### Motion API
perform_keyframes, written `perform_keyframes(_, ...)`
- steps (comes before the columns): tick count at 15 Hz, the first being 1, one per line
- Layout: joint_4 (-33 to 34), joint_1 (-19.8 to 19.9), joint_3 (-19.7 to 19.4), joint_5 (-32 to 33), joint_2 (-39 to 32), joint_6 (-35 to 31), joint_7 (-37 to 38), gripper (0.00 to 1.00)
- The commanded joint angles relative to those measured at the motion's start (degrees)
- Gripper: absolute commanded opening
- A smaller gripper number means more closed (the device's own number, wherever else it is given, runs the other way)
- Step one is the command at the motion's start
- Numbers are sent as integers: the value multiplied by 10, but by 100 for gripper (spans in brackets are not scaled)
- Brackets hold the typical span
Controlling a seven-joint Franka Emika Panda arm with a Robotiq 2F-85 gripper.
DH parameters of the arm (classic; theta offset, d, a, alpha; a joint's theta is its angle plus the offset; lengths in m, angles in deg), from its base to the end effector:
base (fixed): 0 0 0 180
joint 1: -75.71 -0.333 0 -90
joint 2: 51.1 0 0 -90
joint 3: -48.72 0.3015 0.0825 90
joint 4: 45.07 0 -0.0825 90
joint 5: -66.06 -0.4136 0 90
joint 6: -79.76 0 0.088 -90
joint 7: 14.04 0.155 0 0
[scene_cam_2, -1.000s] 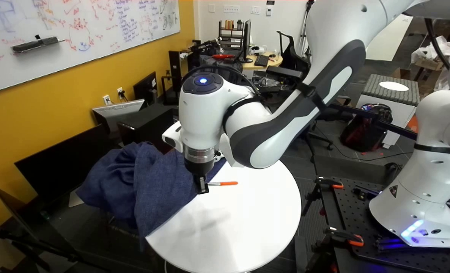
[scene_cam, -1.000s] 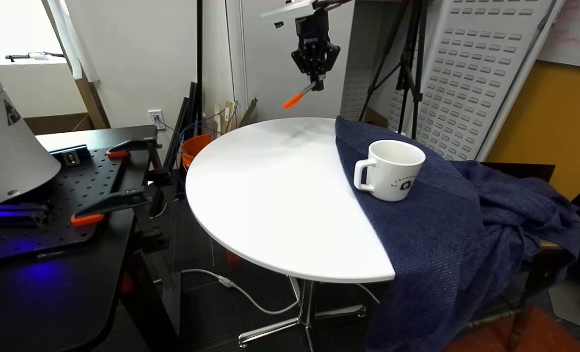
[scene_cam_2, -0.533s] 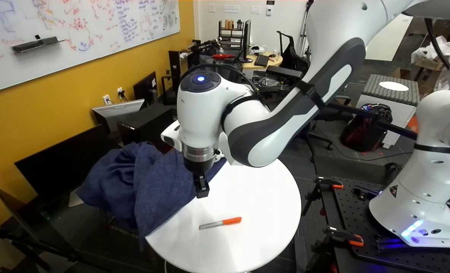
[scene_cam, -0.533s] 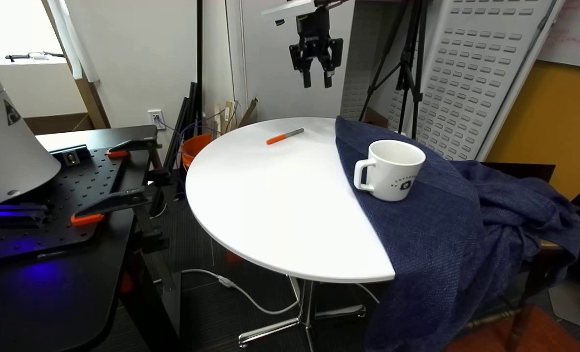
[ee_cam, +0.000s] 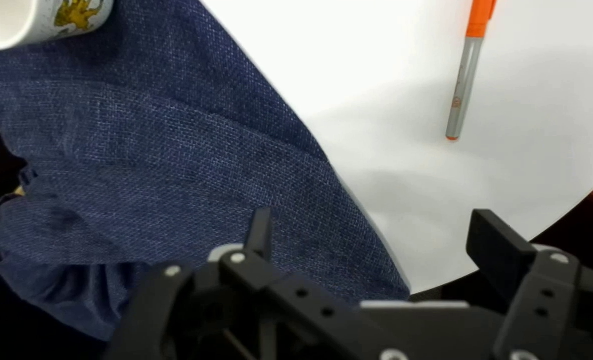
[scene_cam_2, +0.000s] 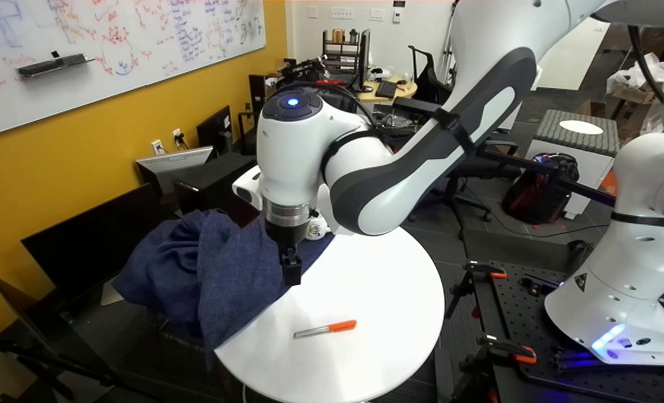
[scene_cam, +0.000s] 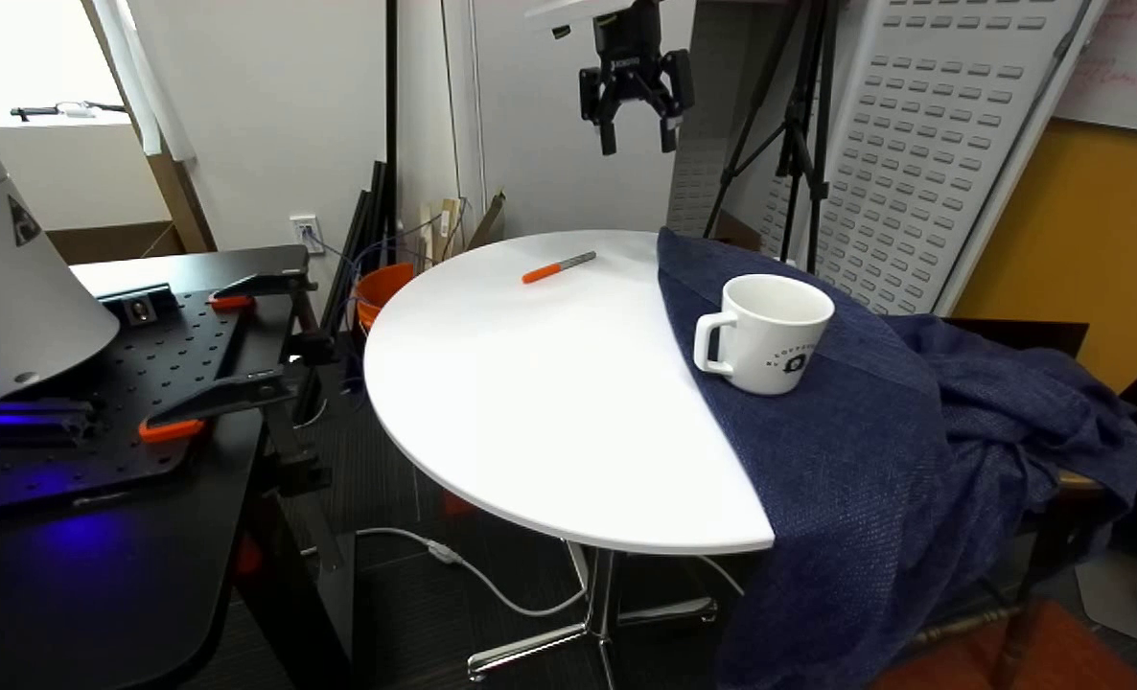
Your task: Pick the marker from the cup and put it on the table
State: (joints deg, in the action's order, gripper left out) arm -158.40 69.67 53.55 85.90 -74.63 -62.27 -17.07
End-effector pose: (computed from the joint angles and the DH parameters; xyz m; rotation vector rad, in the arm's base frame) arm 0.6320 0.1128 0.1863 2.8615 0.7275 0.1584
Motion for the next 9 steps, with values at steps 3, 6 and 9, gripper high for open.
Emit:
perform_keyframes(3,5,-10,-21,-3,19,10,13,100)
perform_keyframes(6,6,-6,-21,-5,9,1,-2,100)
perform_keyframes(9,7,-6,-22,-5,12,1,-2,100)
